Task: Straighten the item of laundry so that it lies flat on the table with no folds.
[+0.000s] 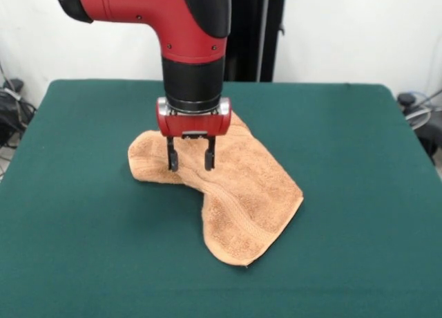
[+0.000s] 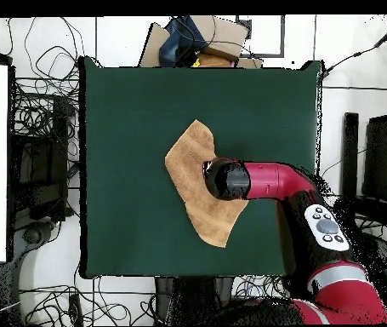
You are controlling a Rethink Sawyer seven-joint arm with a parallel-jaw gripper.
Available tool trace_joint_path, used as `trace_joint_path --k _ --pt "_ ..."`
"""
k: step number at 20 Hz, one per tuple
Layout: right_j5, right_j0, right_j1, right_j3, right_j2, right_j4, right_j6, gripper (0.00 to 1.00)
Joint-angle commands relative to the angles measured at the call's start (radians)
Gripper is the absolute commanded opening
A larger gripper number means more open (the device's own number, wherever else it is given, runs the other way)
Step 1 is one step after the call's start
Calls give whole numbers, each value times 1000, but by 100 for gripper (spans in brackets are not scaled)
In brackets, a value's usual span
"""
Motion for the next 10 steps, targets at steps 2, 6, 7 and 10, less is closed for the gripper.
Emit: trace_joint_path --k 2,6,7,10 --pt "6 45 61 -51 56 -74 -47 100" --pt "-7 44 72 -56 62 -68 -42 100" --pt "5 38 70 -58 65 -61 -46 100" --pt "-2 34 65 -52 72 -59 -49 100"
